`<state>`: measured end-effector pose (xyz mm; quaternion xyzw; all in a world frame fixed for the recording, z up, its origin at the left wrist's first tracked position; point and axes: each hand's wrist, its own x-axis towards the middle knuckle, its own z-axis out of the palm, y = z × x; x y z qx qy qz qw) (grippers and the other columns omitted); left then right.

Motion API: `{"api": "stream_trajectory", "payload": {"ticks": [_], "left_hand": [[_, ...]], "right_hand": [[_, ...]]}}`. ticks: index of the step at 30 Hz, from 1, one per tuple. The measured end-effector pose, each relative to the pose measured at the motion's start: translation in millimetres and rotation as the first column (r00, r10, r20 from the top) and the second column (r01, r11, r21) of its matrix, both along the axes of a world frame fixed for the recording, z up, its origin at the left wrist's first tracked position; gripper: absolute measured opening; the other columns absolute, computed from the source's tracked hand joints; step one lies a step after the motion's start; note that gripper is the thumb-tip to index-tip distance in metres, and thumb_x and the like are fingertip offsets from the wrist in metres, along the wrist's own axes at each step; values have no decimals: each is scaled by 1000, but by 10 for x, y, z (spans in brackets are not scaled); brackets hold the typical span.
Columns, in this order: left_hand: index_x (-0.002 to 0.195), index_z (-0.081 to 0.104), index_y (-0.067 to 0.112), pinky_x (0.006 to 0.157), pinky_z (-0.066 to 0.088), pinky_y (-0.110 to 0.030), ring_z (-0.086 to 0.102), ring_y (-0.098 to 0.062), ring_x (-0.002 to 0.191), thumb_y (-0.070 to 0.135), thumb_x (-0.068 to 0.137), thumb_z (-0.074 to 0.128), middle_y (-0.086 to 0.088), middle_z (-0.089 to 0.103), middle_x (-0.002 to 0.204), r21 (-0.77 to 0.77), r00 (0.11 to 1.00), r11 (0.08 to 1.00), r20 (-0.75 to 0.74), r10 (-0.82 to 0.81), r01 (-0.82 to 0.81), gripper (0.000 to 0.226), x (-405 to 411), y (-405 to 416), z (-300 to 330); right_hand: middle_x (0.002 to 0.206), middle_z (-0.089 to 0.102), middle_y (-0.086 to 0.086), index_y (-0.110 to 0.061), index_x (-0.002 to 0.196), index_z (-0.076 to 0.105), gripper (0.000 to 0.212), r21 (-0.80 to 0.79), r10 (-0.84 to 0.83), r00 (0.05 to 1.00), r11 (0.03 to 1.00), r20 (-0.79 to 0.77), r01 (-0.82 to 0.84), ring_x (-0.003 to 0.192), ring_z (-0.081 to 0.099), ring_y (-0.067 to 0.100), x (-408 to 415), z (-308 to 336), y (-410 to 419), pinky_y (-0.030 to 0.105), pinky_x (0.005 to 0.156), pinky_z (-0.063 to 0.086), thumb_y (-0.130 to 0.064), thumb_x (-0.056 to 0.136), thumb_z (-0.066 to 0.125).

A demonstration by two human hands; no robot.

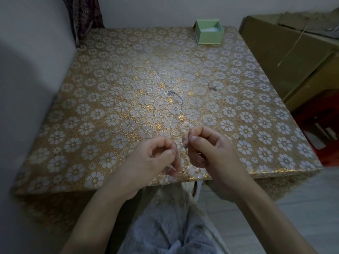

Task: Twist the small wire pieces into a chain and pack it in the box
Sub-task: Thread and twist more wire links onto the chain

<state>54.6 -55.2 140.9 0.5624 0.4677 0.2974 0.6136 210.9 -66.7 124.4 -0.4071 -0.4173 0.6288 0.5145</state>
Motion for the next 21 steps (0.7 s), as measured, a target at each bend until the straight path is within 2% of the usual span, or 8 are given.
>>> {"api": "stream_trajectory", "payload": {"ticks": [3, 5, 7, 9, 13, 15, 18, 21], "left_hand": [[74, 61, 9, 88, 53, -43, 64, -32, 85, 1, 88, 52, -6, 67, 75, 6, 996, 997, -44, 79, -79, 18, -11, -4, -58], [76, 64, 11, 93, 50, -46, 63, -31, 94, 7, 86, 56, -11, 68, 85, 29, 990, 994, -89, 110, -108, 13, -12, -6, -79], [77, 65, 14, 91, 51, -45, 64, -29, 93, 10, 84, 58, -12, 68, 88, 45, 985, 990, -111, 134, -130, 11, 5, -7, -89], [79, 65, 12, 85, 52, -38, 65, -26, 85, 9, 85, 58, -11, 69, 85, 30, 982, 987, -103, 158, -156, 9, 37, -5, -97], [85, 65, 15, 68, 50, -16, 60, -3, 68, 14, 86, 58, 3, 68, 74, -28, 987, 991, -97, 126, -130, 7, 90, 8, -111], [89, 66, 22, 71, 49, -17, 62, -4, 75, 17, 86, 61, 5, 69, 80, 20, 987, 993, -111, 117, -115, 8, 86, 28, -117], [89, 66, 33, 70, 50, -14, 63, 0, 82, 16, 85, 63, 15, 69, 86, 150, 988, 984, -113, 109, -92, 18, 59, 59, -68], [92, 67, 36, 70, 52, -22, 63, -4, 82, 34, 75, 66, 15, 68, 90, 247, 991, 968, -109, 72, -43, 17, 45, 84, -1]], "right_hand": [[68, 58, -1, -16, 70, 57, 8, 18, 11, 986, 1000, 166, -15, 45, 34, 4, 44, 20, 3, 16, 43, 27, -12, 77, 53], [66, 53, -1, -12, 72, 56, 9, 62, 48, 959, 996, 279, -68, 46, 34, 3, 69, 56, 4, 15, 43, 27, -12, 81, 55], [59, 49, -11, -10, 73, 54, 15, 103, 57, 933, 990, 355, -100, 47, 34, 3, 91, 89, 24, 16, 43, 26, -6, 88, 55], [54, 48, -16, -13, 73, 54, 15, 139, 77, 916, 980, 393, -142, 46, 34, 3, 110, 137, 63, 17, 43, 26, -8, 86, 54], [55, 51, -15, -15, 74, 54, 20, 142, 201, 841, 940, 502, -310, 45, 37, 0, 130, 227, 160, 13, 44, 29, -3, 90, 54], [55, 49, -14, -15, 75, 56, 20, 117, 225, 796, 931, 561, -346, 47, 37, 1, 164, 253, 210, 13, 45, 29, -1, 90, 54], [59, 46, -6, -15, 77, 58, 13, 114, 223, 741, 920, 633, -375, 50, 36, 6, 239, 295, 282, 20, 46, 29, -11, 89, 57], [62, 46, 3, -12, 78, 59, 9, 109, 239, 726, 912, 644, -397, 52, 35, 12, 276, 324, 321, 25, 46, 27, -19, 84, 56]]}}
